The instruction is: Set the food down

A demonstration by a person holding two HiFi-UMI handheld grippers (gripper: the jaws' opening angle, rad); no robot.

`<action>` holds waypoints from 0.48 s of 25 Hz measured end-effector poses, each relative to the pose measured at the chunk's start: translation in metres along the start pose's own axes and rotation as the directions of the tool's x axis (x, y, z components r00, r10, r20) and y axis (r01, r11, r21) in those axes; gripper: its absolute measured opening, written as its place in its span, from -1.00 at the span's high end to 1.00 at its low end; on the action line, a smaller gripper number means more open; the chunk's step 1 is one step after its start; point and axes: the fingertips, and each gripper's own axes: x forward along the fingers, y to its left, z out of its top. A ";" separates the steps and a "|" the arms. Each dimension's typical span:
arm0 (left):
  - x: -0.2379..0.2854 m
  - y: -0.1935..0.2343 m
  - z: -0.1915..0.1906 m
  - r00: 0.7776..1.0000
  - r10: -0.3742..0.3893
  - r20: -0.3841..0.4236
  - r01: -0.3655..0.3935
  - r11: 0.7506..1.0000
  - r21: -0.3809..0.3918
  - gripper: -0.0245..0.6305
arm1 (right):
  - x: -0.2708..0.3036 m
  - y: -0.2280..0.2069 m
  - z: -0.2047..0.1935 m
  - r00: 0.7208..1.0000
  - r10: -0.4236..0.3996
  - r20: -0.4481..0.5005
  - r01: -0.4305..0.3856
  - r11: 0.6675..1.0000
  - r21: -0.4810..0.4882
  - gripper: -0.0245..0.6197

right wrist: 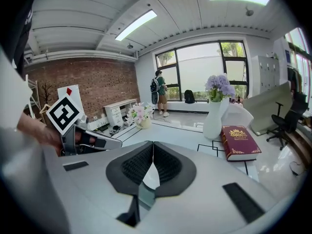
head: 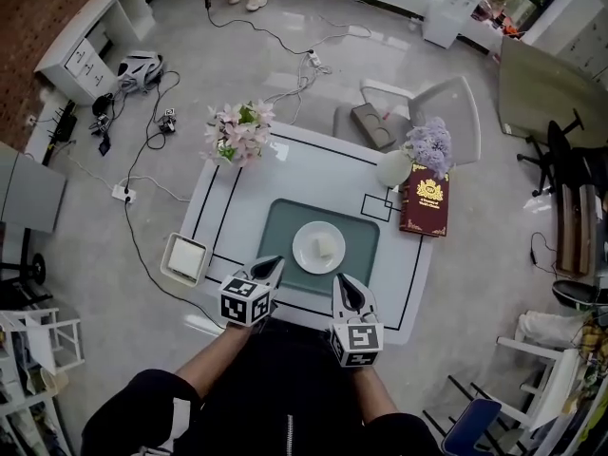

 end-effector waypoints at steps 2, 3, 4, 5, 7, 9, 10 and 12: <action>-0.010 -0.008 0.007 1.000 -0.013 0.022 0.012 0.999 0.030 0.91 | -0.003 0.002 0.014 1.000 0.003 0.022 -0.003 1.000 0.003 0.90; -0.015 -0.013 0.013 0.999 -0.018 0.037 0.016 0.999 0.052 0.91 | -0.006 0.003 0.023 1.000 0.001 0.031 -0.001 1.000 0.002 0.90; -0.020 -0.018 0.018 0.998 -0.021 0.053 0.017 0.997 0.076 0.91 | -0.009 0.004 0.031 0.999 -0.002 0.039 0.002 1.000 -0.004 0.90; -0.025 -0.023 0.024 0.997 -0.024 0.072 0.017 0.995 0.102 0.91 | -0.013 0.005 0.037 0.999 -0.006 0.048 0.006 1.000 -0.013 0.90; -0.036 -0.034 0.036 0.993 -0.035 0.111 0.017 0.988 0.156 0.91 | -0.020 0.005 0.043 0.997 -0.005 0.083 0.007 1.000 -0.022 0.90; -0.045 -0.047 0.048 0.987 -0.057 0.149 0.026 0.979 0.204 0.91 | -0.028 0.005 0.049 0.993 -0.007 0.115 0.009 1.000 -0.021 0.90; -0.050 -0.054 0.053 0.983 -0.074 0.168 0.036 0.975 0.218 0.91 | -0.033 0.005 0.053 0.993 -0.012 0.121 0.014 1.000 -0.022 0.90; -0.059 -0.066 0.061 0.974 -0.107 0.199 0.055 0.968 0.246 0.91 | -0.041 0.006 0.060 0.991 -0.022 0.130 0.025 0.999 -0.019 0.90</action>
